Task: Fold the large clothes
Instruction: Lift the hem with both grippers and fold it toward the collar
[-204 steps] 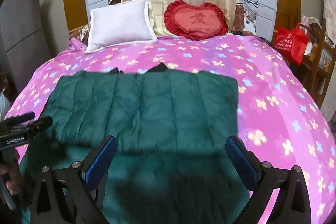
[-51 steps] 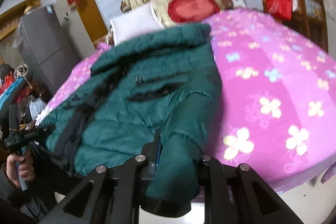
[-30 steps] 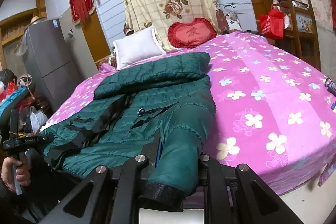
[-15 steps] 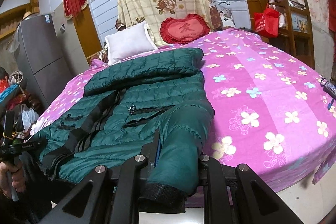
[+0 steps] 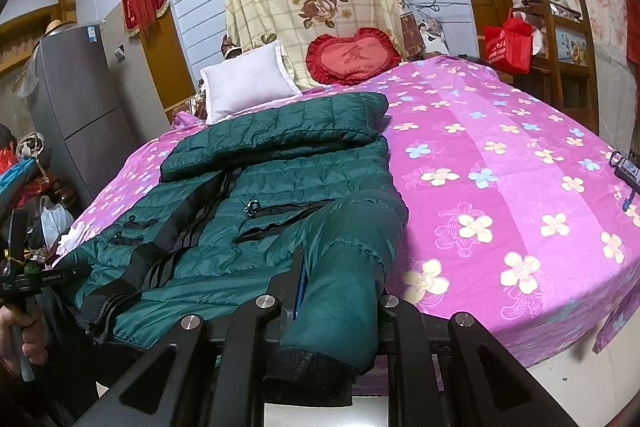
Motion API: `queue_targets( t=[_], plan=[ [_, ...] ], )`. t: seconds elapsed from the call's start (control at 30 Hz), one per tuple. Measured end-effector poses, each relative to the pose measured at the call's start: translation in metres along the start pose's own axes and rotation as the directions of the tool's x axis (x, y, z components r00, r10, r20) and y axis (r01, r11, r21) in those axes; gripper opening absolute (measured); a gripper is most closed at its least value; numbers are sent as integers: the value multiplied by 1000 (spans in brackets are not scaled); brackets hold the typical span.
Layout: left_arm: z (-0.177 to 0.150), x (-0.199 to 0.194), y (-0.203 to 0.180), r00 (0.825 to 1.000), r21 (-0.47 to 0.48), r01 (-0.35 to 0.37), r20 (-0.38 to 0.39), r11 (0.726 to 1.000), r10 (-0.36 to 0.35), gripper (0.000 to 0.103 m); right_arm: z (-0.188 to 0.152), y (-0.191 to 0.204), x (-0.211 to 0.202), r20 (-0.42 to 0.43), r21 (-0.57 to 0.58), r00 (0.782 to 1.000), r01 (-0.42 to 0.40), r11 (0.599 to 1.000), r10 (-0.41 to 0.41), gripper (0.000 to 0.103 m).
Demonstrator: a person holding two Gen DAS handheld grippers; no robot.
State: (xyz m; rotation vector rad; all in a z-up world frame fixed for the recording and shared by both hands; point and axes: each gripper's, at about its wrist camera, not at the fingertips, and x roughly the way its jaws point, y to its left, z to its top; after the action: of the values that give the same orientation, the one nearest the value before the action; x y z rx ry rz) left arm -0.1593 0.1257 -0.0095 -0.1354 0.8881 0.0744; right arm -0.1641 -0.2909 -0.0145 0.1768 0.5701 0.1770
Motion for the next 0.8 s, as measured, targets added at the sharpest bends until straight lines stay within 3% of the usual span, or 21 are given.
queue_targets(
  t=[0.2,0.57,0.8],
  plan=[
    [-1,-22,14,996,-17,66,54,998,-65,10,2,13,-21,35,-39,999,33,999,-32,15],
    [3,-90,37,974,-62,144,184,988,-130,10,16,26,-82,137,-32,989,-45,998,49,15],
    [32,-92,32,962,-74,155,239,985,-133,10,30,25,-71,157,-27,986,-52,998,56,15]
  ],
)
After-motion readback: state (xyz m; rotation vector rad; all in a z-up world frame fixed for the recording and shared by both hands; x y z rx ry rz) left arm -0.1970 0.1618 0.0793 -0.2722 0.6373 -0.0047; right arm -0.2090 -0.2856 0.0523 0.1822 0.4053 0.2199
